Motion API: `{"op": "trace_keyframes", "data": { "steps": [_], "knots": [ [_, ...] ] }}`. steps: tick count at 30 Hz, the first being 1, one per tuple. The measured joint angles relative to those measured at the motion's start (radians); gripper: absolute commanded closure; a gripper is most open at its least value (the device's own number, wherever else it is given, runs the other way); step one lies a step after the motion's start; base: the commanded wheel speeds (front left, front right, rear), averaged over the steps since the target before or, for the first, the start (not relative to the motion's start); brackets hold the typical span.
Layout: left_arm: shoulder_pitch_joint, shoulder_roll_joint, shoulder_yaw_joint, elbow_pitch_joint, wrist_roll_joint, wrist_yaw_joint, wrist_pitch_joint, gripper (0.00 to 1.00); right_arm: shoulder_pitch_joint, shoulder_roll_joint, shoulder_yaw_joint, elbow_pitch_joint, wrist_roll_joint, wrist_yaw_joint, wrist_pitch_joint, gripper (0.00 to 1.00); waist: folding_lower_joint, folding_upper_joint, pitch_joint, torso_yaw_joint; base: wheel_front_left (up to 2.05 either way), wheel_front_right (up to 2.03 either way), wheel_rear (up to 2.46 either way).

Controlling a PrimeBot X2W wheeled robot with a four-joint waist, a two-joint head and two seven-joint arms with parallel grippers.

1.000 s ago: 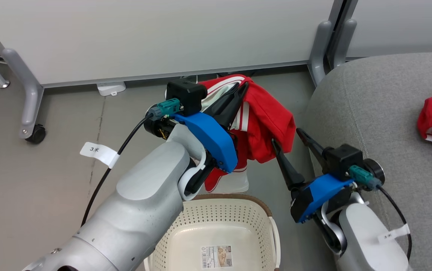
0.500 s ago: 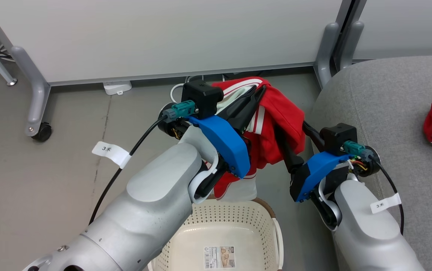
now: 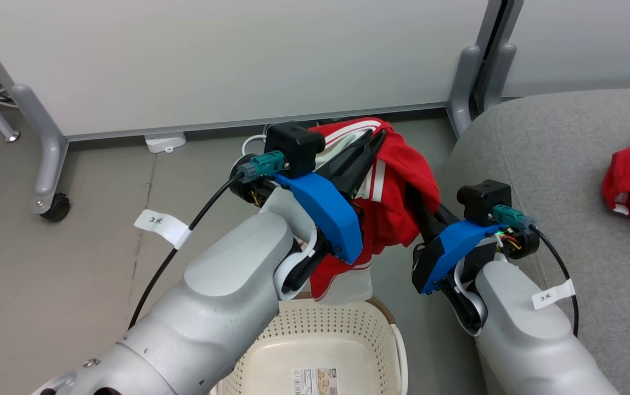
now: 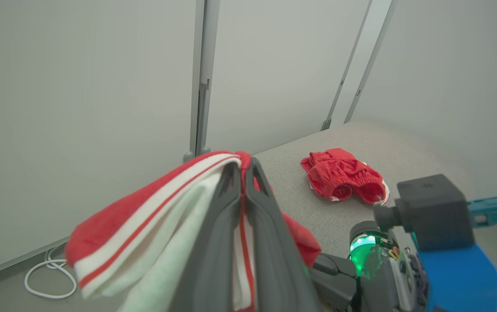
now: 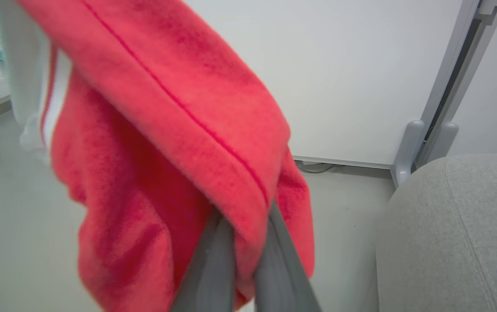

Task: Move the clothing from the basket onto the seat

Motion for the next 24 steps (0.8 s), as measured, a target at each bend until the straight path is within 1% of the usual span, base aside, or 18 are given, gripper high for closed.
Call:
{"op": "trace_keyframes", "data": {
  "steps": [5,6,7,9,10,12,15,17,20,24],
  "knots": [
    [0.003,0.01,-0.002,0.011,0.007,0.003,-0.013,1.0,-0.005,0.0,0.031,0.009,0.016,0.0,-0.01,1.0,-0.0001,0.0,-0.005,-0.013,0.0,0.0,0.0],
    [0.005,0.013,-0.002,0.012,0.008,0.006,-0.016,0.91,-0.006,0.0,0.035,0.01,0.02,0.0,-0.01,1.0,-0.0001,0.0,-0.006,-0.015,0.0,0.0,0.0],
    [0.008,0.017,-0.002,0.013,0.008,0.006,-0.022,0.57,-0.009,0.0,0.04,0.011,0.022,0.0,-0.011,1.0,0.0,0.0,-0.007,-0.017,0.0,0.0,0.0],
    [0.02,0.026,-0.002,0.013,0.014,0.006,-0.029,0.02,-0.011,0.0,0.044,0.011,0.022,0.0,-0.017,1.0,-0.0001,0.0,-0.009,-0.02,0.0,0.0,0.0],
    [0.027,0.031,-0.002,0.013,0.015,0.006,-0.031,0.0,-0.011,0.0,0.044,0.011,0.022,0.0,-0.018,1.0,-0.0001,0.0,-0.01,-0.022,0.0,0.0,0.0],
    [0.04,0.044,0.0,0.01,0.024,0.006,-0.042,0.0,-0.011,0.0,0.044,0.009,0.022,0.0,-0.018,1.0,-0.0001,0.0,-0.012,-0.025,0.0,0.0,0.0],
    [0.069,0.069,0.036,-0.021,0.044,0.013,-0.058,0.0,-0.011,0.0,0.041,-0.007,0.02,0.0,-0.02,1.0,-0.0001,0.0,-0.013,-0.033,0.0,0.0,0.0],
    [0.112,0.092,0.064,-0.05,0.069,0.026,-0.06,0.0,-0.01,0.0,0.037,-0.023,0.013,0.0,-0.021,1.0,-0.0001,0.0,-0.014,-0.039,0.0,0.0,0.0],
    [0.19,0.133,0.162,-0.135,0.125,0.046,-0.061,0.0,-0.005,0.002,0.024,-0.057,-0.003,0.0,-0.021,1.0,-0.0001,0.0,-0.012,-0.054,0.0,0.0,0.0],
    [0.333,0.181,0.286,-0.249,0.211,0.06,-0.061,0.0,0.013,0.001,-0.005,-0.123,-0.04,0.0,-0.022,1.0,-0.0001,0.0,-0.005,-0.084,0.0,0.0,0.0]
  ]
}}
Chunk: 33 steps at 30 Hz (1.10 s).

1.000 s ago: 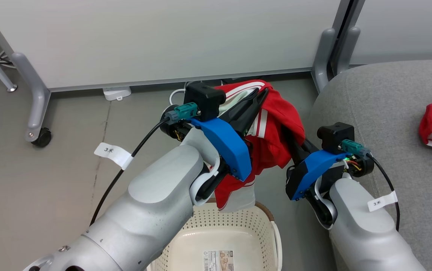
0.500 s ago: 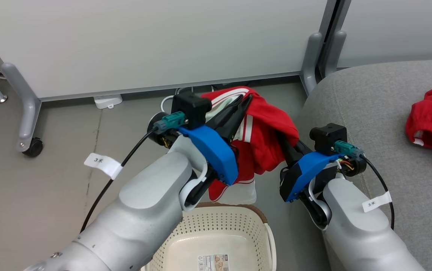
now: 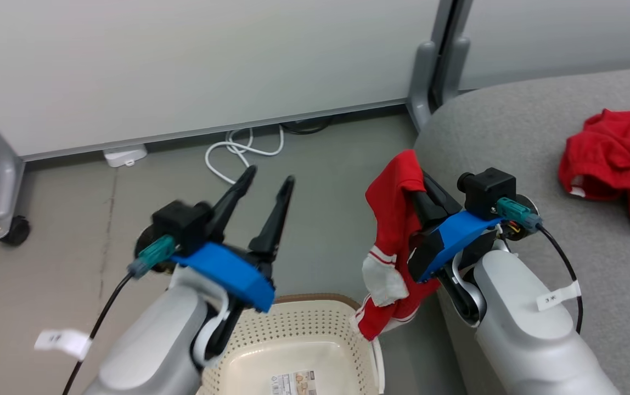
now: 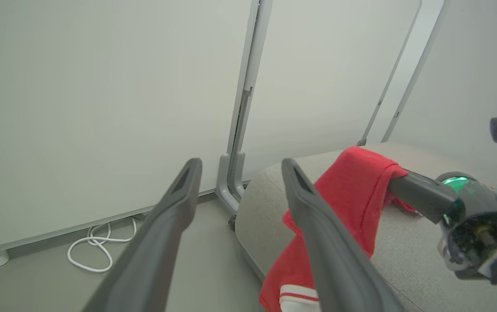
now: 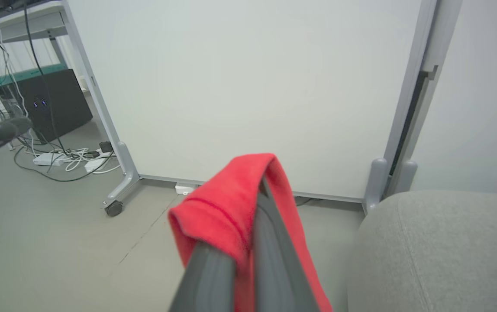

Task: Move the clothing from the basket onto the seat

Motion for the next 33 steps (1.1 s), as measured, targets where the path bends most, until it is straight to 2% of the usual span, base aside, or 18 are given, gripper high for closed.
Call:
{"op": "trace_keyframes", "data": {
  "steps": [7,15,25,33],
  "knots": [
    [0.23,0.037,0.226,-0.163,0.132,0.008,0.0,0.0,0.067,0.0,-0.047,-0.149,-0.055,0.0,0.0,1.0,0.0,0.0,0.024,-0.102,0.0,0.0,0.0],
    [0.405,0.034,0.41,-0.266,0.25,0.005,0.0,0.0,0.171,-0.004,-0.107,-0.362,-0.118,0.0,0.07,1.0,-0.0001,0.0,0.049,-0.248,0.0,0.0,0.0],
    [0.51,0.001,0.509,-0.303,0.334,-0.012,0.0,0.0,0.318,-0.014,-0.146,-0.575,-0.123,0.0,0.166,1.0,-0.0001,0.0,0.041,-0.411,0.0,0.0,0.0],
    [0.518,-0.02,0.517,-0.297,0.366,-0.034,0.0,0.0,0.405,-0.014,-0.208,-0.662,-0.123,0.0,0.208,1.0,-0.0001,0.0,0.023,-0.474,0.0,0.0,0.0]
  ]
}}
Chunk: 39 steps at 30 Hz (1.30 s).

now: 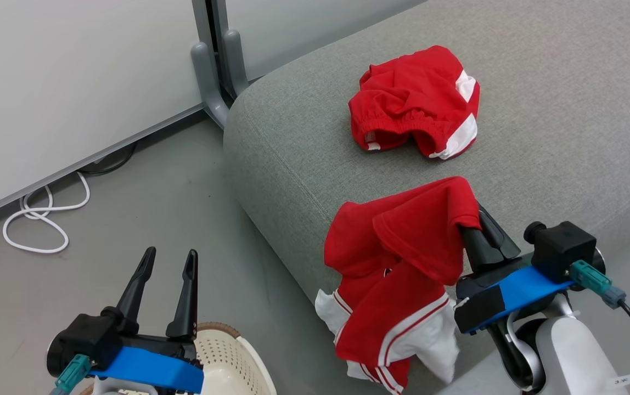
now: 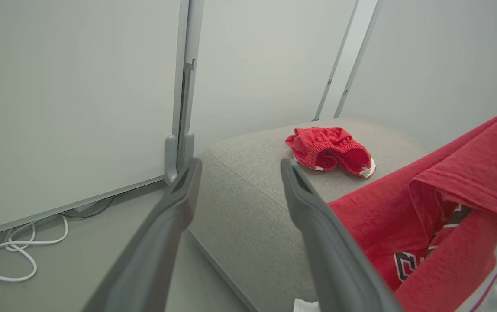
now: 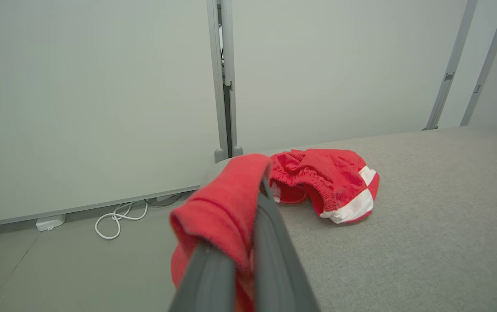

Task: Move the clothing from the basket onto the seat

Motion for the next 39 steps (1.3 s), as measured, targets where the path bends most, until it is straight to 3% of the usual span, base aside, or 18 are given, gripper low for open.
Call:
{"op": "trace_keyframes", "data": {
  "steps": [11,18,23,31,39],
  "knots": [
    [-0.002,-0.018,-0.002,0.007,0.013,-0.012,0.0,0.0,-0.031,0.002,-0.016,-0.041,0.027,0.0,0.037,1.0,0.0,0.0,0.027,0.028,0.0,0.0,0.0],
    [-0.042,0.004,0.008,-0.029,0.024,-0.017,0.0,0.0,-0.299,-0.064,-0.039,-0.062,0.112,0.0,0.11,1.0,0.0,-0.0001,0.12,0.025,0.0,0.0,0.0],
    [-0.099,0.049,0.012,-0.086,0.046,-0.017,0.022,0.0,-0.564,-0.138,-0.155,-0.045,0.135,0.0,0.174,1.0,0.0003,-0.0001,0.228,0.019,0.0,0.0,0.0],
    [-0.179,0.141,0.038,-0.235,0.082,-0.017,0.101,0.0,-0.915,-0.249,-0.385,0.089,0.094,0.0,0.198,1.0,0.0004,-0.0002,0.44,0.021,0.0,0.0,0.0],
    [-0.228,0.203,0.059,-0.382,0.102,-0.012,0.169,0.0,-1.001,-0.253,-0.505,0.328,0.021,0.0,0.15,1.0,0.0005,-0.0002,0.61,0.06,0.0,0.0,0.0]
  ]
}}
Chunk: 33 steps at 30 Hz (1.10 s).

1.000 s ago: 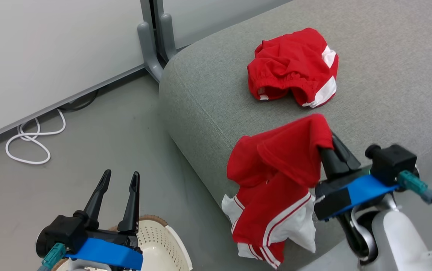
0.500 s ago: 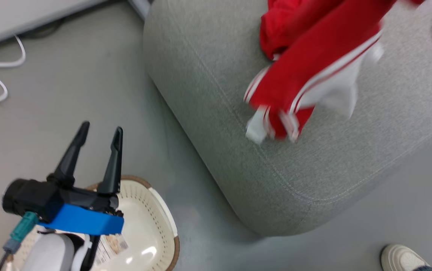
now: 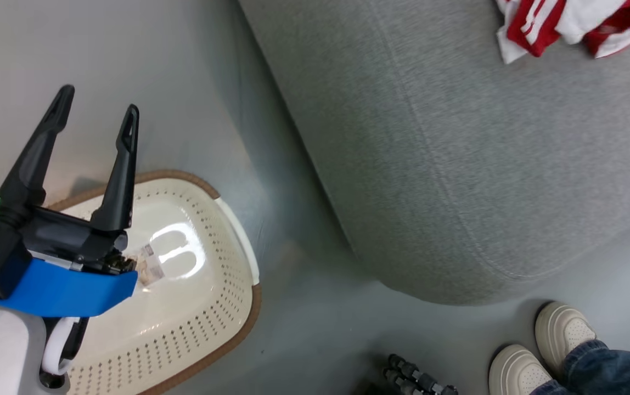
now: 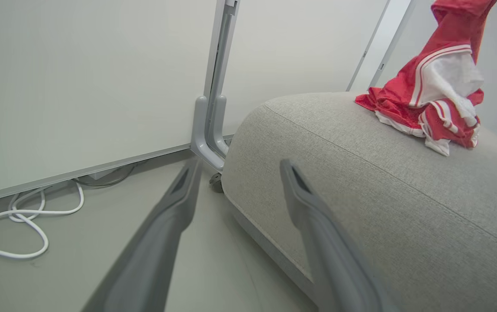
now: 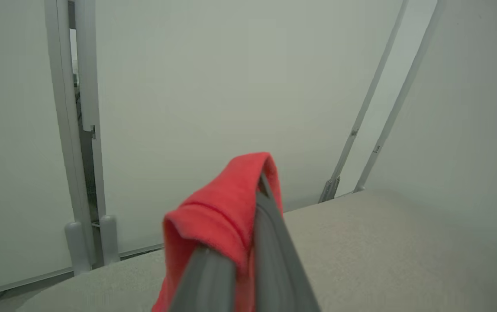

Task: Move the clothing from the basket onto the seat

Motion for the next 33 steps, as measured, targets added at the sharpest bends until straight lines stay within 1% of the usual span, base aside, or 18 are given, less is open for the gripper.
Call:
{"op": "trace_keyframes", "data": {
  "steps": [5,7,8,9,10,15,20,27,31,33],
  "knots": [
    [-0.02,0.003,-0.003,-0.03,0.003,0.004,0.011,0.0,0.051,0.029,-0.034,0.172,-0.058,0.0,-0.032,1.0,0.0,0.0,0.057,0.044,0.0,0.0,0.0],
    [-0.025,0.002,-0.007,-0.026,0.003,0.004,0.01,0.0,0.074,0.024,-0.046,0.237,-0.103,0.0,-0.047,1.0,-0.0001,0.0,0.065,0.062,0.0,0.0,0.0],
    [-0.027,0.0,-0.009,-0.022,0.003,0.004,0.006,0.0,0.082,0.02,-0.053,0.266,-0.123,0.0,-0.056,0.89,-0.0001,0.0,0.066,0.071,0.0,0.0,0.0],
    [-0.029,-0.003,-0.011,-0.015,0.002,0.004,0.001,0.0,0.086,0.019,-0.068,0.296,-0.138,0.0,-0.062,0.51,-0.0001,0.0,0.066,0.078,0.0,0.0,0.0],
    [-0.029,-0.005,-0.015,-0.007,0.001,0.004,-0.003,0.0,0.095,0.018,-0.072,0.32,-0.157,0.0,-0.067,0.0,-0.0001,0.0001,0.063,0.085,0.0,0.0,0.0],
    [-0.029,-0.031,-0.037,0.055,-0.014,0.004,-0.04,0.0,0.121,0.029,-0.099,0.418,-0.199,0.0,-0.093,0.0,-0.0003,0.0001,0.009,0.113,0.0,0.0,0.0],
    [-0.023,-0.071,-0.065,0.149,-0.036,0.004,-0.1,0.0,0.16,0.055,-0.07,0.465,-0.217,0.0,-0.138,0.0,-0.0004,0.0001,-0.096,0.152,0.0,0.0,0.0],
    [0.053,-0.159,-0.06,0.31,-0.092,0.004,-0.158,0.0,0.306,0.07,0.053,0.476,-0.204,0.0,-0.188,0.0,-0.0007,0.0002,-0.311,0.218,0.0,0.0,0.0],
    [0.109,-0.213,-0.035,0.377,-0.112,0.014,-0.168,0.0,0.415,0.088,0.15,0.422,-0.169,0.0,-0.221,0.0,-0.0009,0.0002,-0.431,0.247,0.0,0.0,0.0],
    [0.139,-0.227,-0.016,0.403,-0.115,0.018,-0.169,0.0,0.484,0.095,0.197,0.38,-0.153,0.0,-0.233,0.0,-0.001,0.0002,-0.485,0.261,0.0,0.0,0.0]
  ]
}}
